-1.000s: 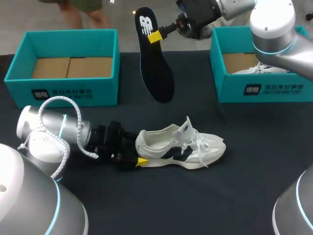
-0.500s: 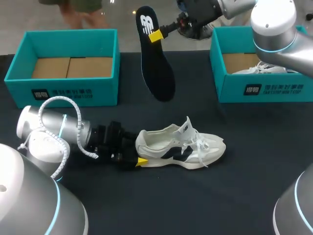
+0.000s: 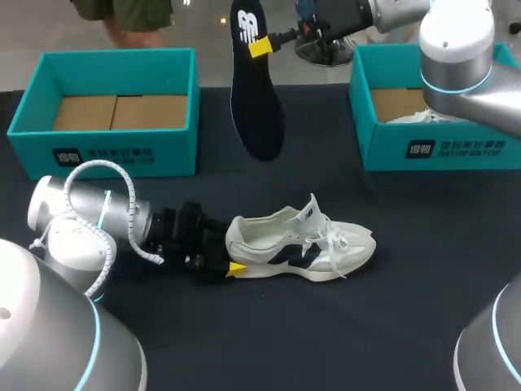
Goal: Take the shoe out of the shoebox, open the shoe tongue, remove and reinsert the insole, then place the shoe into the shoebox
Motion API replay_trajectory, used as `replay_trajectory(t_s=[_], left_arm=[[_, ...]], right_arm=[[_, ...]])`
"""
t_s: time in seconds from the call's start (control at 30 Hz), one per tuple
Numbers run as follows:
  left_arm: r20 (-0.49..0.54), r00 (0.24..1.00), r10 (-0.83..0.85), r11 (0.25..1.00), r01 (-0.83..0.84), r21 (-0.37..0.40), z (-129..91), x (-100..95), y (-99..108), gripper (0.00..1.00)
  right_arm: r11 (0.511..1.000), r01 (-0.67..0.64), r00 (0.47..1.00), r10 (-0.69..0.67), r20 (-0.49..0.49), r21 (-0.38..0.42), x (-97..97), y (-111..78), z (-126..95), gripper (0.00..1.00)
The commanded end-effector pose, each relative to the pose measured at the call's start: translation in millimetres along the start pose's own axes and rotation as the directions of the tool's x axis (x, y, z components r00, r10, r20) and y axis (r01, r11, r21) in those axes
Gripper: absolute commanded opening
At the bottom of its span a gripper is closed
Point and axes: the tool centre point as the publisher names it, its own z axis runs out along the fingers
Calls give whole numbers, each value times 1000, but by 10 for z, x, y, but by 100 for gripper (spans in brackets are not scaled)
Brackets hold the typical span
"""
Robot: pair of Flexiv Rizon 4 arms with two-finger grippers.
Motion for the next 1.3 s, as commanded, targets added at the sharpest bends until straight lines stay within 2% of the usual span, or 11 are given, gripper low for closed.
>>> replay_trajectory(t_s=[0.03,0.23,0.67,1.3], left_arm=[[-1,1000,-1,1000,1,-3,16,-8,15,0],[-1,1000,-1,1000,1,-3,16,-8,15,0],[-1,1000,-1,1000,1,-3,16,-8,15,0],[-1,1000,-1,1000,1,-3,16,-8,15,0]], right_arm=[[998,-44,999,44,4,-38,53,1,-36,0],[993,-105,994,104,-23,-47,153,172,-164,0],[988,-150,986,152,75,-28,556,682,-361,0],[981,-193,978,195,77,-36,647,746,-320,0]])
